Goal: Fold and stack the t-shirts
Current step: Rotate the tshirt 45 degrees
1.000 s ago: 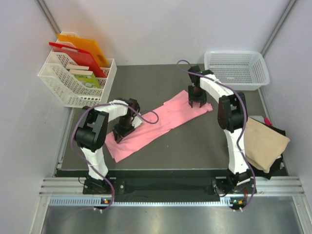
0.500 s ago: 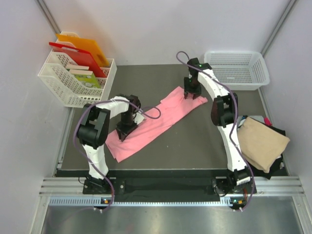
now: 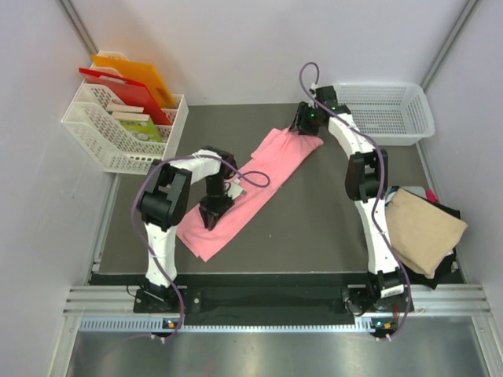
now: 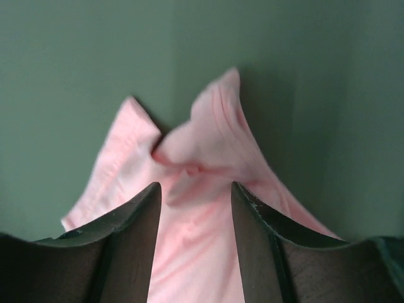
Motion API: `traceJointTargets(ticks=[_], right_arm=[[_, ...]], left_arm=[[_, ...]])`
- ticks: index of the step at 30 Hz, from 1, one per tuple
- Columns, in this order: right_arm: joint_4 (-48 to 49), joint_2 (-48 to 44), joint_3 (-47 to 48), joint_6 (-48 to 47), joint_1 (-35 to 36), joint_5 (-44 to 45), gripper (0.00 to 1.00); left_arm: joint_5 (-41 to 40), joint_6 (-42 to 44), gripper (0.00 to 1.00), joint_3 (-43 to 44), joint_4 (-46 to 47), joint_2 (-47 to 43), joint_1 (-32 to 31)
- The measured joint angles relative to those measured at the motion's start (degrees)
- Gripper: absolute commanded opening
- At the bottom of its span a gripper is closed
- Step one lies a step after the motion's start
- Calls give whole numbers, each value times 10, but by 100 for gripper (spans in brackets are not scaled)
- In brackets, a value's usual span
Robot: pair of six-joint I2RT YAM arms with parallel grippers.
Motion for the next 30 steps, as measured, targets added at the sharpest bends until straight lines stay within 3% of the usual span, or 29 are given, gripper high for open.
traceJointTargets(ticks=[9, 14, 16, 23, 27, 30], right_arm=[[124, 15, 0, 55, -38, -61, 47], [113, -16, -32, 53, -40, -66, 47], [103, -64, -92, 52, -33, -64, 47], [65, -217, -261, 35, 41, -44, 44], [63, -235, -315, 29, 87, -42, 43], [46, -224, -336, 28, 104, -41, 42]], left_arm=[[58, -49, 25, 115, -71, 84, -17], [89, -48, 26, 176, -40, 74, -29], [89, -45, 27, 175, -33, 47, -30], [61, -29, 26, 34, -23, -146, -22], [29, -24, 26, -73, -22, -176, -20], [13, -23, 25, -108, -20, -175, -20]])
